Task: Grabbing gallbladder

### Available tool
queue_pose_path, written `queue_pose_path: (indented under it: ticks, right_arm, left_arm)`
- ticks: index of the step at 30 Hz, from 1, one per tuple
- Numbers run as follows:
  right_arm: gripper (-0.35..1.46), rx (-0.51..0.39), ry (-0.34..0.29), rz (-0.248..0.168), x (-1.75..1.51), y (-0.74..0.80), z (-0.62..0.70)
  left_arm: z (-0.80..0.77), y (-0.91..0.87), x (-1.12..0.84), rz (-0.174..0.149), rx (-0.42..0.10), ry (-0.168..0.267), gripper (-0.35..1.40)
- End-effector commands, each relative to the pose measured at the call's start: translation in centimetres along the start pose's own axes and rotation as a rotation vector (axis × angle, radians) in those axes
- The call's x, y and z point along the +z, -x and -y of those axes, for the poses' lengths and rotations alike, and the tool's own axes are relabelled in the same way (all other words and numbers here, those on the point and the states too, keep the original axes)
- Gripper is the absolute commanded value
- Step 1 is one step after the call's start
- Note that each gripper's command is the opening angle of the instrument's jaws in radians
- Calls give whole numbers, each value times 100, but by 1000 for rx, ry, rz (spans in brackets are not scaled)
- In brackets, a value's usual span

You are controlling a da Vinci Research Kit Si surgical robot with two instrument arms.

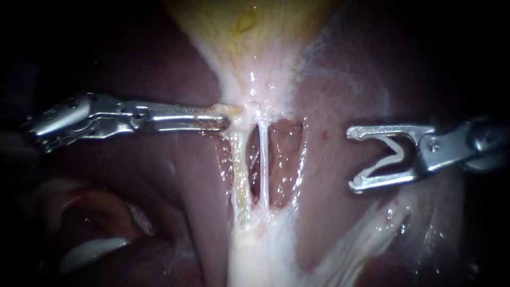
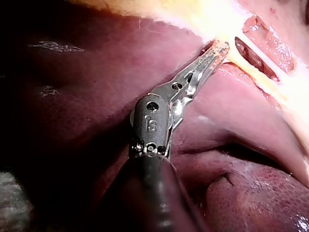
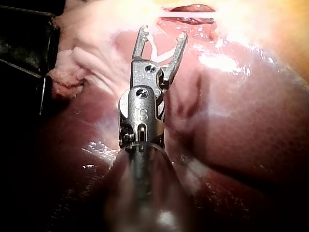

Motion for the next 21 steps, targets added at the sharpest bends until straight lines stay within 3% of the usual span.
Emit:
queue_pose_path:
  ticks: [1,4,10,21]
  right_arm:
    - [44,0,0,0,0,0,0]
    - [44,0,0,0,0,0,0]
    - [44,0,0,0,0,0,0]
    - [44,0,0,0,0,0,0]
  left_arm:
    - [0,4,-3,0,0,-3,-35]
    - [-2,16,-16,-4,-9,2,-35]
    - [-6,37,-41,24,-36,15,-35]
    - [-5,38,-49,28,-41,27,-35]
